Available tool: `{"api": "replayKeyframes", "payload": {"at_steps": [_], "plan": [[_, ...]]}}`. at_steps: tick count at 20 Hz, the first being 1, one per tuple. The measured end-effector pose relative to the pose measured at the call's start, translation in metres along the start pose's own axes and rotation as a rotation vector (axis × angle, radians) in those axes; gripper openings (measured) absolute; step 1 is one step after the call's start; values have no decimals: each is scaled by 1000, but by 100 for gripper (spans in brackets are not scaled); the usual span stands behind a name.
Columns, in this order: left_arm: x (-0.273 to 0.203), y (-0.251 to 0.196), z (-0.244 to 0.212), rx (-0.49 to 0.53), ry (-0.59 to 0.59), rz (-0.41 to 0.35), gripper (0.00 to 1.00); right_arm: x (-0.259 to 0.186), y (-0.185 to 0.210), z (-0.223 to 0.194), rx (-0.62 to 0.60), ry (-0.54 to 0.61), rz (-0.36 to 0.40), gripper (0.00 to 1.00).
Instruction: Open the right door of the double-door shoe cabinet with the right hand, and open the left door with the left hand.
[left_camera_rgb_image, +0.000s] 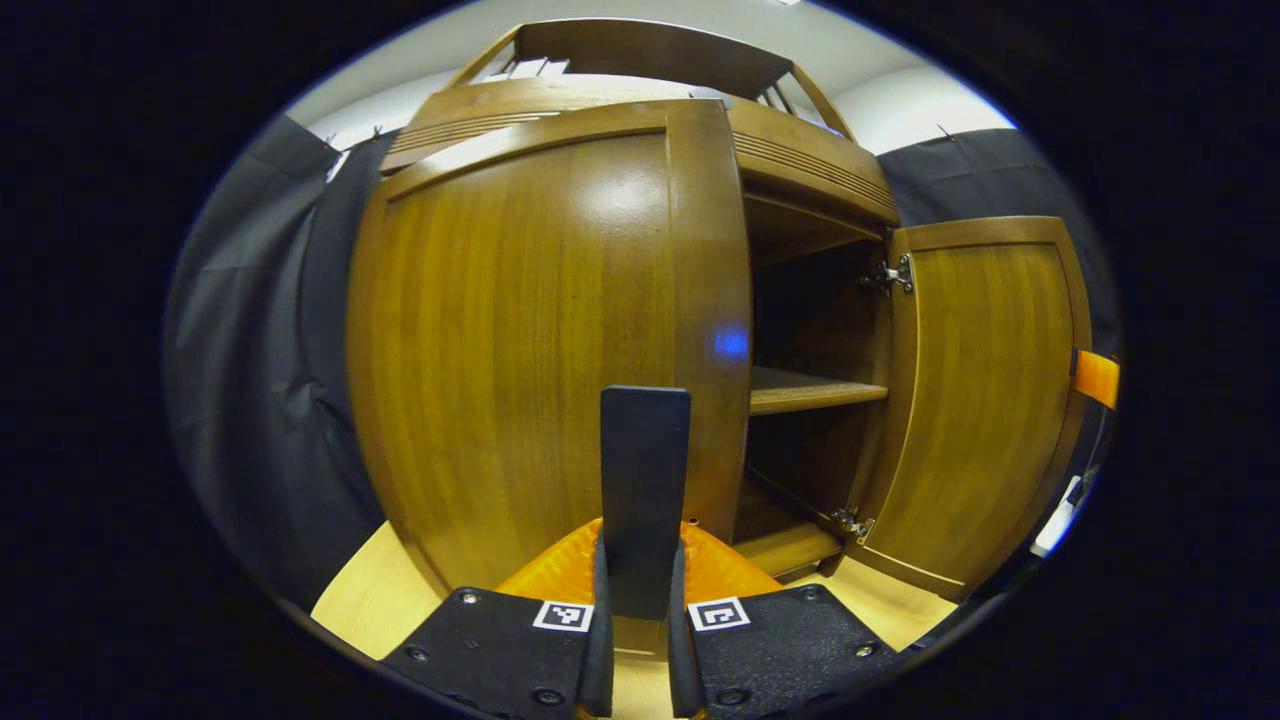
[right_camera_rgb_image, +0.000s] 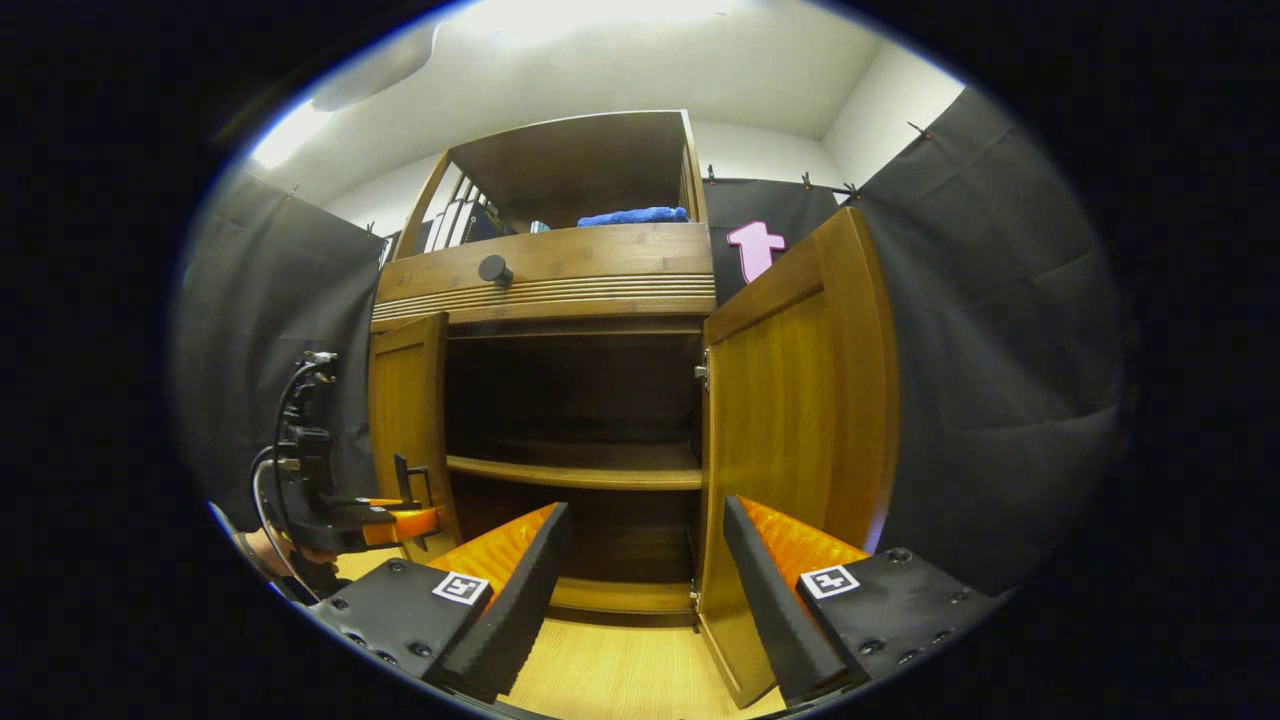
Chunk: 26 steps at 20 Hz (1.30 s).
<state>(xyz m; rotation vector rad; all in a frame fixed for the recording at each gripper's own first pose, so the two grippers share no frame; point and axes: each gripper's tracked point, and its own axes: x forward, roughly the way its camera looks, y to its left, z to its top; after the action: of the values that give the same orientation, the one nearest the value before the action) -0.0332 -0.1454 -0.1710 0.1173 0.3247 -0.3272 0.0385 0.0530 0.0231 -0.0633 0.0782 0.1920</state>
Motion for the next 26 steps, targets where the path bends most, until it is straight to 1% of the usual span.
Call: {"api": "replayKeyframes", "payload": {"at_steps": [4,5,7,8,9,10,11,12,13,14,15,16,17,18,19,20,21,22,23,24,25,26], "plan": [[-37,18,-2,-7,-7,78,22,4,11,-4,15,4,29,94],[-44,25,-3,-9,-7,104,22,6,13,-7,17,11,35,100],[-59,39,-3,-9,-6,167,21,6,18,-10,21,18,51,99],[-65,43,-4,-3,-12,186,21,5,20,-11,22,19,58,98],[-69,45,-4,-2,-18,199,19,4,22,-13,24,22,64,94],[-72,46,-4,-8,-18,207,17,4,22,-15,25,27,68,100],[-76,49,-4,-14,-19,212,19,5,22,-16,26,30,69,94],[-76,52,-6,-18,-21,218,18,6,21,-15,25,31,68,94],[-81,57,-6,-16,-26,229,19,6,19,-15,25,28,68,98],[-89,64,-7,-14,-33,247,16,7,19,-15,25,28,67,98],[-96,71,-7,-16,-41,272,16,7,19,-16,24,31,69,100],[-104,82,-6,-24,-51,305,16,8,21,-16,23,33,69,98],[-113,96,-6,-47,-62,347,17,10,22,-16,22,32,70,100],[-118,106,-5,-65,-75,377,16,10,22,-15,20,31,74,98],[-121,119,-2,-76,-88,405,17,11,25,-15,16,30,78,98],[-125,130,0,-80,-105,420,17,12,27,-15,13,29,82,100],[-126,136,-4,-86,-103,416,17,13,30,-14,13,29,89,100],[-128,134,0,-92,-120,377,9,15,32,-15,14,30,92,98],[-125,136,0,-74,-116,358,0,15,33,-16,16,33,96,98],[-127,141,1,-36,-112,352,5,16,35,-18,16,38,95,94],[-128,148,2,-5,-104,353,5,16,35,-18,16,41,96,100],[-129,154,-2,3,-98,337,5,14,37,-18,16,39,96,100]]}}
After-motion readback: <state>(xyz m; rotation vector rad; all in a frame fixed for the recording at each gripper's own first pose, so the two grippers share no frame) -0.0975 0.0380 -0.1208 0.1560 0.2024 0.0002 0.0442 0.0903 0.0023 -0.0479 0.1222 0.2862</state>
